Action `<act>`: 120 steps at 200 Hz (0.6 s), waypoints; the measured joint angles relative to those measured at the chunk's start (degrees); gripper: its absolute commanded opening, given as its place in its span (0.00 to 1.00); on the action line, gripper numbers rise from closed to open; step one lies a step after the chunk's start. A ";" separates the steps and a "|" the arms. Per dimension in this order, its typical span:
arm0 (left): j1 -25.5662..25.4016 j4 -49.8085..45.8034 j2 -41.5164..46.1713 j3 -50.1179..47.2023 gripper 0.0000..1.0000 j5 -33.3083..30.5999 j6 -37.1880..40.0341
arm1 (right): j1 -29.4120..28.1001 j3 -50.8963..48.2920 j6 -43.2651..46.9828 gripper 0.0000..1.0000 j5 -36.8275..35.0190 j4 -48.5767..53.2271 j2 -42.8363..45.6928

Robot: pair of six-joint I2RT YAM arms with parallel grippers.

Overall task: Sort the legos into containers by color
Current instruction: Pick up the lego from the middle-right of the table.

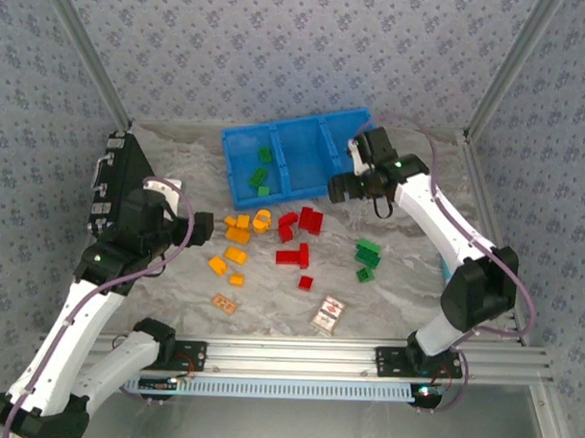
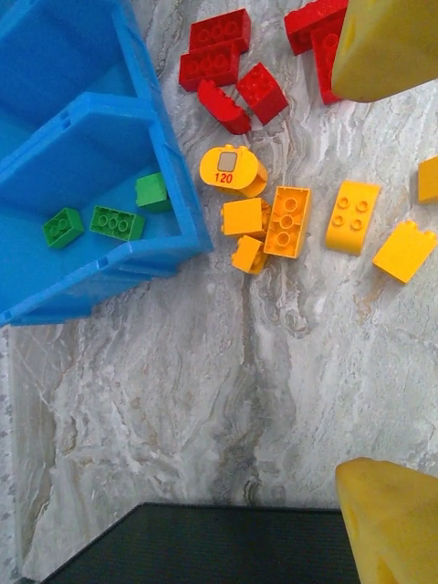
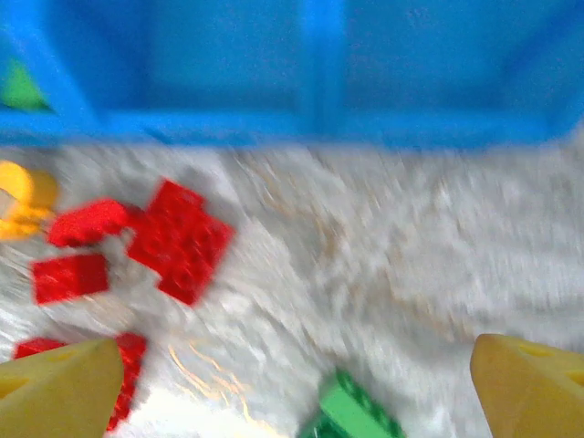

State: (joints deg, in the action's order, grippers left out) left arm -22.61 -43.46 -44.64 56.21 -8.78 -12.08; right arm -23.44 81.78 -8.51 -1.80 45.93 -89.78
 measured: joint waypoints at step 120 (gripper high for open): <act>0.00 0.35 -5.03 2.34 1.00 5.70 0.44 | 0.90 -22.40 -19.45 1.00 -0.57 0.17 6.01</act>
State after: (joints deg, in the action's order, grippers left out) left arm -22.61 -43.11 -49.67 58.54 -3.07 -11.64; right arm -22.55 59.37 -27.97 -2.37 46.11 -83.77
